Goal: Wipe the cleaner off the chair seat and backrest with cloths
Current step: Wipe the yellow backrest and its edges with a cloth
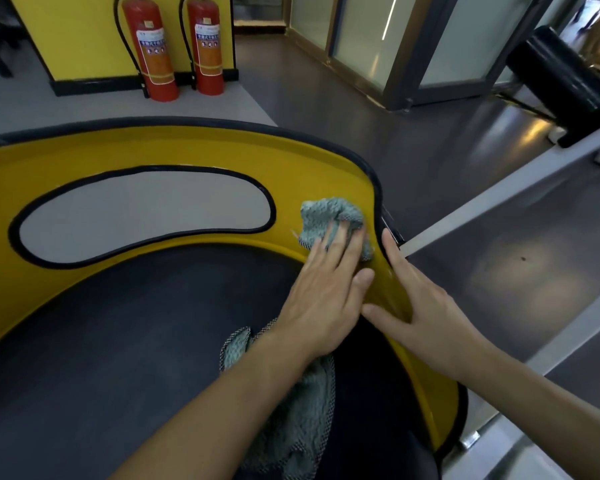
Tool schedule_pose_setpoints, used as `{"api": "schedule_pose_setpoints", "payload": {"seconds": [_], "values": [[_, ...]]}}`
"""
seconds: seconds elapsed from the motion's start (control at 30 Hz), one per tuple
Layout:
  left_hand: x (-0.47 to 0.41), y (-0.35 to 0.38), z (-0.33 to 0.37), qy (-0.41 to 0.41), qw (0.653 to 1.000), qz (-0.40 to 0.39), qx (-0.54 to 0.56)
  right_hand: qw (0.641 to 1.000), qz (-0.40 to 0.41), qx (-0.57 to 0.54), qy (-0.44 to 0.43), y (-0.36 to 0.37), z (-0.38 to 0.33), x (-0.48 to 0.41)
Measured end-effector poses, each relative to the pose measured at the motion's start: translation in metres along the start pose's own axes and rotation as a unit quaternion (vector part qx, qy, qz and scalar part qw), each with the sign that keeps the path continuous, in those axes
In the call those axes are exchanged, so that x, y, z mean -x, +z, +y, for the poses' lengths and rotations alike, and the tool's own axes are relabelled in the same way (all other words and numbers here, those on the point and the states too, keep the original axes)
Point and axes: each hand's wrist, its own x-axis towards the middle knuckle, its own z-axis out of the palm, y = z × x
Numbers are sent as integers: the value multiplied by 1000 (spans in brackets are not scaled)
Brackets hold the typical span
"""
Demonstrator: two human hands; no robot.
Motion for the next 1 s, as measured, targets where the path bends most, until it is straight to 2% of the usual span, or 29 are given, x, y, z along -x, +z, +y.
{"api": "schedule_pose_setpoints", "payload": {"seconds": [0.1, 0.17, 0.4, 0.47, 0.6, 0.8, 1.0], "values": [[11, 10, -17, -40, 997, -62, 5, 1000, 3, 2, 11, 0, 1, 1], [15, 12, -22, -35, 997, -74, -8, 1000, -2, -4, 14, 0, 1, 1], [-12, -26, 11, 57, 997, 58, -3, 999, -8, -32, 18, -1, 2, 1], [-15, -25, 11, 64, 995, 70, -11, 999, -8, -37, 20, -1, 1, 2], [-10, -7, 0, 27, 998, 53, 6, 999, -8, -37, 15, -1, 2, 1], [10, 19, -27, -99, 995, -20, -1, 999, -11, -49, 16, -2, -2, 1], [-15, -20, -12, -57, 996, 72, 0, 998, -20, -50, 27, -3, -5, 3]]}}
